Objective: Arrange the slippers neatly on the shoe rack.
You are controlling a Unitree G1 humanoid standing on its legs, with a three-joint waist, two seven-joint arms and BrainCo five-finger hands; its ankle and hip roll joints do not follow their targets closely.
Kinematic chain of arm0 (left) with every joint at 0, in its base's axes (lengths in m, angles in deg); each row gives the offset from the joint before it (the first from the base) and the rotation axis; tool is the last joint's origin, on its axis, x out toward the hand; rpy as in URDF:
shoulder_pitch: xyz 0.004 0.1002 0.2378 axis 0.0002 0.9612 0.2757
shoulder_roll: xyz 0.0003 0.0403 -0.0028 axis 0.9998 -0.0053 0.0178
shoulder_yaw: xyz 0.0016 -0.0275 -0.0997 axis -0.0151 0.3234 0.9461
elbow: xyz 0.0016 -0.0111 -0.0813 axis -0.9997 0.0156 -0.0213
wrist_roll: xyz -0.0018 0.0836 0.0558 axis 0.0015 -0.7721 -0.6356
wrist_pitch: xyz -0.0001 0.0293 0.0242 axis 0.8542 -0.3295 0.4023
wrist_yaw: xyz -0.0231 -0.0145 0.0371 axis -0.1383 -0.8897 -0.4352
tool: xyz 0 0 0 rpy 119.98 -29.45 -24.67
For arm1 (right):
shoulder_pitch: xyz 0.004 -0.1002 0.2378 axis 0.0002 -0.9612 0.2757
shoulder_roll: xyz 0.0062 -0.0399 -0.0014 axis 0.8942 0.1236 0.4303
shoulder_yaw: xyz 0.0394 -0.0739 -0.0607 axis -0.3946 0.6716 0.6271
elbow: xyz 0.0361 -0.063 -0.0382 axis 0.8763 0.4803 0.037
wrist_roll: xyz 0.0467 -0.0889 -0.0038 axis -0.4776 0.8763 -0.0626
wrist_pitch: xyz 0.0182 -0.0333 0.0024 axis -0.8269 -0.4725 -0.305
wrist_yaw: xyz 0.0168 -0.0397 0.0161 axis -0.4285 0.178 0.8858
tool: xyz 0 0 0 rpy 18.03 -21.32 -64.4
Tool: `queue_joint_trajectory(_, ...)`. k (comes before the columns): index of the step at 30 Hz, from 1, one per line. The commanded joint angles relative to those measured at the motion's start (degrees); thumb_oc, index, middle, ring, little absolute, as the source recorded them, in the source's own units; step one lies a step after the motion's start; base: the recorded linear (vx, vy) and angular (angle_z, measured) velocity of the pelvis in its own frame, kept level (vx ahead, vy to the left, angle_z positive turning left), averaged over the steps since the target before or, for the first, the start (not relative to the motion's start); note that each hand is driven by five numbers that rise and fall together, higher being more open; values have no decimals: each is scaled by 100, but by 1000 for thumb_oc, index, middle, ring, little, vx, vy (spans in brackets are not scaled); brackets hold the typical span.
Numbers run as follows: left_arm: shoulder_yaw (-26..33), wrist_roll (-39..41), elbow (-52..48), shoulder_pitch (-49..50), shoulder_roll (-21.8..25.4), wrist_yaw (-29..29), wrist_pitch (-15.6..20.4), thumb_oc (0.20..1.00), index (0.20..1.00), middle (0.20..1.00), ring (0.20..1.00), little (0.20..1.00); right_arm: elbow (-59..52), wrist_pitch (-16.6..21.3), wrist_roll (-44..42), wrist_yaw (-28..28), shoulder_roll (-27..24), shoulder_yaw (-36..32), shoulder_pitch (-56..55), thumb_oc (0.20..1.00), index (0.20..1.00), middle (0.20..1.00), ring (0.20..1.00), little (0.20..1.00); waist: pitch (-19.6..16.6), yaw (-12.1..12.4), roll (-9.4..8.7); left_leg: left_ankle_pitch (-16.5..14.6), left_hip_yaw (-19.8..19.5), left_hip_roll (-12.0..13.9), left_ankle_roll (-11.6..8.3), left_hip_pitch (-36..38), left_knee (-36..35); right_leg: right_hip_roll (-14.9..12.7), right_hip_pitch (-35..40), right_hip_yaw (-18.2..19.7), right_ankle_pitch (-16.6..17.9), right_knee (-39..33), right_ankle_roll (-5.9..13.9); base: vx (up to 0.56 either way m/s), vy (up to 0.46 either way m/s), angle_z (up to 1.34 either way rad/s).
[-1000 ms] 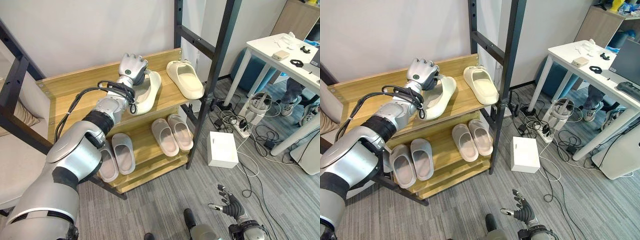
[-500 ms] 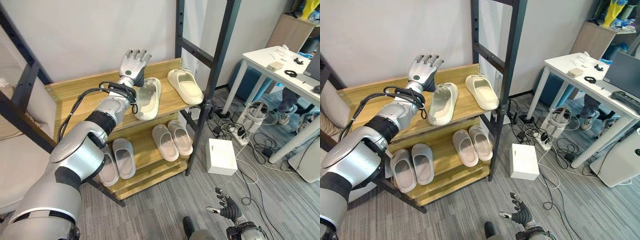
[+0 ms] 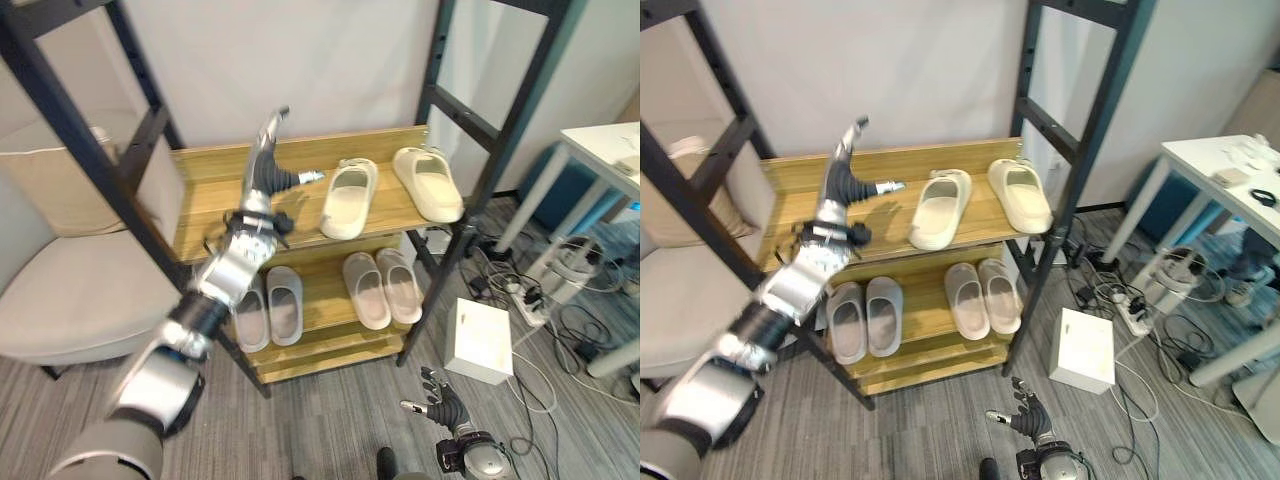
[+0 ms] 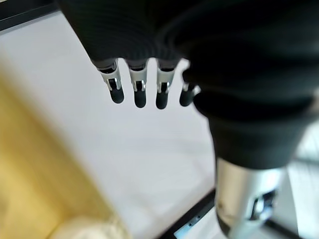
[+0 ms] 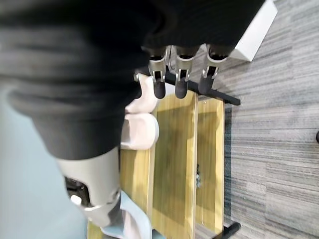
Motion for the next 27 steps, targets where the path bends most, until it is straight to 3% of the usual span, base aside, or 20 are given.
queue_joint_trajectory(1,-42,1485,626,-471,-206,-466,412,1000,1000,1000,1000,1000,160,-58,-154,-171,86,-148,560,1000,1000,1000,1000,1000,305,87,55,-1084,-223,-224,328,342,-2,93,514,-256,-1213,10,116,-23,9,4)
queue_joint_trajectory(7,-426,2770,1189,-413,-754,-923,195,1000,1000,1000,1000,1000,658,-341,-211,-280,252,154,1260,1000,1000,1000,1000,1000,268,120,126,-1064,-272,-238,318,316,-2,81,507,-293,-1211,10,102,-16,8,9)
queue_joint_trajectory(13,-694,3199,1821,-613,-1297,-1100,-37,1000,1000,1000,1000,1000,1047,-477,-291,-353,391,326,1753,1000,1000,1000,1000,1000,231,79,178,-1061,-224,-230,312,328,-2,81,494,-248,-1212,10,96,-1,2,1)
queue_joint_trajectory(17,-718,3802,2325,-781,-1926,-1193,-144,1000,1000,1000,1000,1000,1425,-567,-411,-445,537,413,2219,1000,1000,1000,1000,1000,199,7,211,-1063,-150,-208,304,350,-2,94,485,-188,-1221,10,82,3,-7,-3)
queue_joint_trajectory(27,-642,3981,2739,-1352,-2587,-901,-17,1000,1000,1000,1000,1000,1977,-557,-690,-606,756,487,2771,1000,1000,1000,1000,1000,161,-76,243,-1052,-113,-203,275,344,-2,112,465,-140,-1236,10,53,3,-7,-7)
